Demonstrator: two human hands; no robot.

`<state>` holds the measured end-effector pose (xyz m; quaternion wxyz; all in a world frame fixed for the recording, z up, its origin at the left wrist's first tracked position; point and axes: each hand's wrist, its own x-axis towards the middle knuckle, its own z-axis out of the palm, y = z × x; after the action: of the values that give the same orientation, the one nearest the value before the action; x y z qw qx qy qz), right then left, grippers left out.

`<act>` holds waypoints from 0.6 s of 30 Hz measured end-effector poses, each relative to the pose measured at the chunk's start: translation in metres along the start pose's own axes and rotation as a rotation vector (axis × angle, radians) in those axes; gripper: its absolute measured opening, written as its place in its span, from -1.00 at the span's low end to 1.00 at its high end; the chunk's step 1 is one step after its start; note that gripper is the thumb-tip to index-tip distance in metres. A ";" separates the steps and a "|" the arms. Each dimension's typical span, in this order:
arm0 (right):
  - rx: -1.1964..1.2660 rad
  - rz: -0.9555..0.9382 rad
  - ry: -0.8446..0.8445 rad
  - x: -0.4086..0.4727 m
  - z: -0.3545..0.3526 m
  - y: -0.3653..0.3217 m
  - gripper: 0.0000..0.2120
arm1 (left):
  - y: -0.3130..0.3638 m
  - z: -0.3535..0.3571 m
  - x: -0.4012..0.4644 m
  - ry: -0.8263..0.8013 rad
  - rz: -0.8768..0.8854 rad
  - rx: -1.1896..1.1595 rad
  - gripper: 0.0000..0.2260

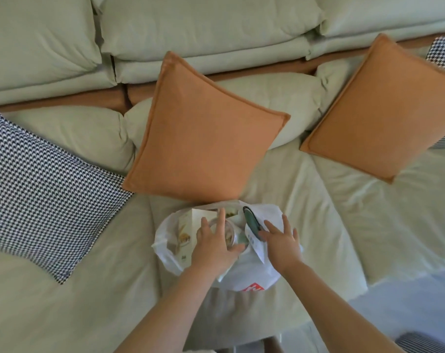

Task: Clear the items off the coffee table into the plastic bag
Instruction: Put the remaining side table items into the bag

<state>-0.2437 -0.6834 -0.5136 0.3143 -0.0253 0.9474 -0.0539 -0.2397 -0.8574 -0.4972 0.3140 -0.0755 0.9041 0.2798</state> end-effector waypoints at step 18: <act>0.659 0.065 0.158 -0.008 -0.026 0.001 -0.51 | 0.021 0.016 -0.003 -0.007 0.073 0.058 -0.11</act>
<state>-0.2528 -0.6791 -0.4880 0.2325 0.1119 0.9009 -0.3490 -0.2355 -0.8311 -0.4964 0.3091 -0.0324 0.9128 0.2651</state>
